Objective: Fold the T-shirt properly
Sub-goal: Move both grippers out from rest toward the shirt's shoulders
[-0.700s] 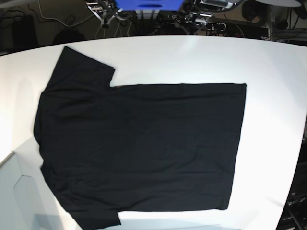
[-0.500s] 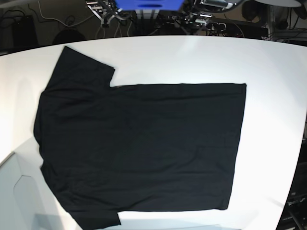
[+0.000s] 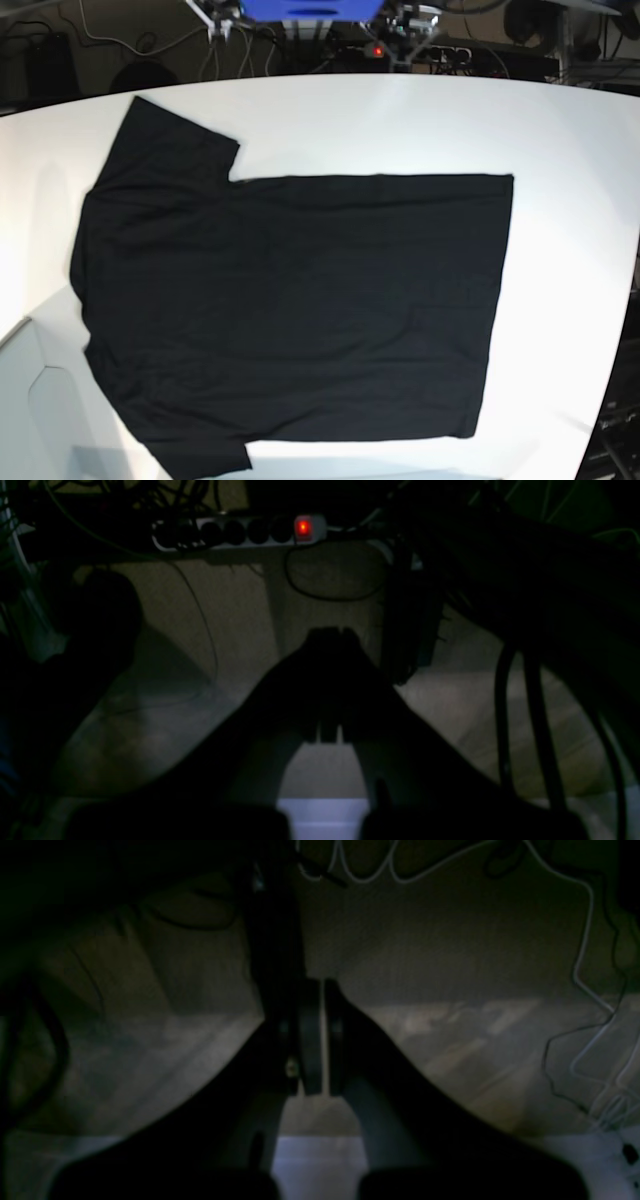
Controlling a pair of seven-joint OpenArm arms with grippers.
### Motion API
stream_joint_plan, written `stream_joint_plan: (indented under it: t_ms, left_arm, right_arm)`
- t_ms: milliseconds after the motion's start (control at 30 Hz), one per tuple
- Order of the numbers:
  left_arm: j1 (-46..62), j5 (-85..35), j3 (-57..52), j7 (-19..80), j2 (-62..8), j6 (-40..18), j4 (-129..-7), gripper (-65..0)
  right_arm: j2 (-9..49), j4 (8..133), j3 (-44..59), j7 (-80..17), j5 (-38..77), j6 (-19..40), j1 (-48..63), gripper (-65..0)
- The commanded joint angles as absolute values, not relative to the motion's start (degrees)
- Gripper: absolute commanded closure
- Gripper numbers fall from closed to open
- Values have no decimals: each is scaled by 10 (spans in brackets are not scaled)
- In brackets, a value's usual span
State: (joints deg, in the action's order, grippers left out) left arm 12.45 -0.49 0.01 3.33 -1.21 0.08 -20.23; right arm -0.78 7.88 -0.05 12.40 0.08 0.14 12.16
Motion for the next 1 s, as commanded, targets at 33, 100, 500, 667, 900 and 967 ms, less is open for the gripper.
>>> stream_joint_plan:
  t_ms: [33,100,500,667,900,967]
  left_arm:
    - [166,-5,0,31,-14,3,-253,0]
    - [193,-5,0,31,-15,2,-291,0]
    - [376,-5,1,31,-43,-1,-565,0]
    - [444,-5,4,31,-69,-1,-676,0]
    - [523,-5,4,31,-98,0,-831,0]
    - [544,-5,3,31,-98,-1,-867,0]
  right_arm:
    - [-1,78,0,153,0,-4,145,0]
    - [0,79,1,175,3,-4,160,0]
    - [7,251,92,323,3,-4,329,0]
    - [5,446,129,321,3,-3,426,0]
    - [5,683,129,320,4,-3,546,0]
    - [5,735,129,320,4,-3,577,0]
